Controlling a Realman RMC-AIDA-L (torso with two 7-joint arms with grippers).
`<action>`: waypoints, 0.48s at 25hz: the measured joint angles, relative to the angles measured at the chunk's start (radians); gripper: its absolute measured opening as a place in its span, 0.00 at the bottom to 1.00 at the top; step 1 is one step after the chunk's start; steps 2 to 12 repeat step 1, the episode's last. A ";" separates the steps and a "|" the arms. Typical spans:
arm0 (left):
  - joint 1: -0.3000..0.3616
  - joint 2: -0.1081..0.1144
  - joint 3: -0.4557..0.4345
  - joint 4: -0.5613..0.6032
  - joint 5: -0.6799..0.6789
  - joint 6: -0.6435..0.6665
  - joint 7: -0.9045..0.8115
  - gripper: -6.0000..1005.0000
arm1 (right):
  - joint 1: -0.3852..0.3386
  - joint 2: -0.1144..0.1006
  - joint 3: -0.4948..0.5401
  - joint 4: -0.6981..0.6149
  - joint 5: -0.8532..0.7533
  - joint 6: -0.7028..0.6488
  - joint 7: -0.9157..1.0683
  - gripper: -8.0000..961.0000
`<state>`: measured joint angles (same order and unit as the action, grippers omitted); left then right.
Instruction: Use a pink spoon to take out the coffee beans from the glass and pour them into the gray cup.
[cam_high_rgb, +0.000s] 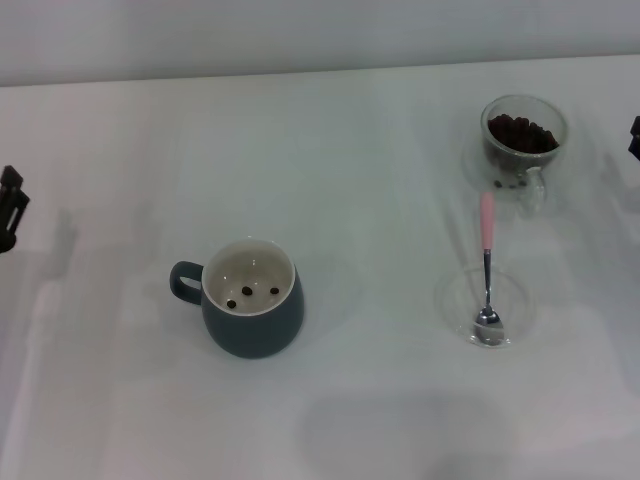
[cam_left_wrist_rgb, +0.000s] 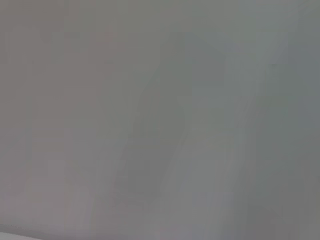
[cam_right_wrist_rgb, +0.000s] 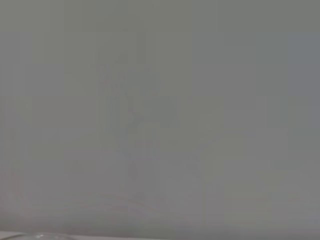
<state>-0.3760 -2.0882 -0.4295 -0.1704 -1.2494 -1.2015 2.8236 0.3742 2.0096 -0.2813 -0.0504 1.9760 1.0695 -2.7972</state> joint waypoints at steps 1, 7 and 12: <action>-0.002 0.000 0.000 -0.008 -0.022 0.001 0.000 0.75 | 0.000 0.000 0.007 0.002 0.002 -0.002 0.000 0.92; -0.002 0.000 0.000 -0.008 -0.022 0.001 0.000 0.75 | 0.000 0.000 0.007 0.002 0.002 -0.002 0.000 0.92; -0.002 0.000 0.000 -0.008 -0.022 0.001 0.000 0.75 | 0.000 0.000 0.007 0.002 0.002 -0.002 0.000 0.92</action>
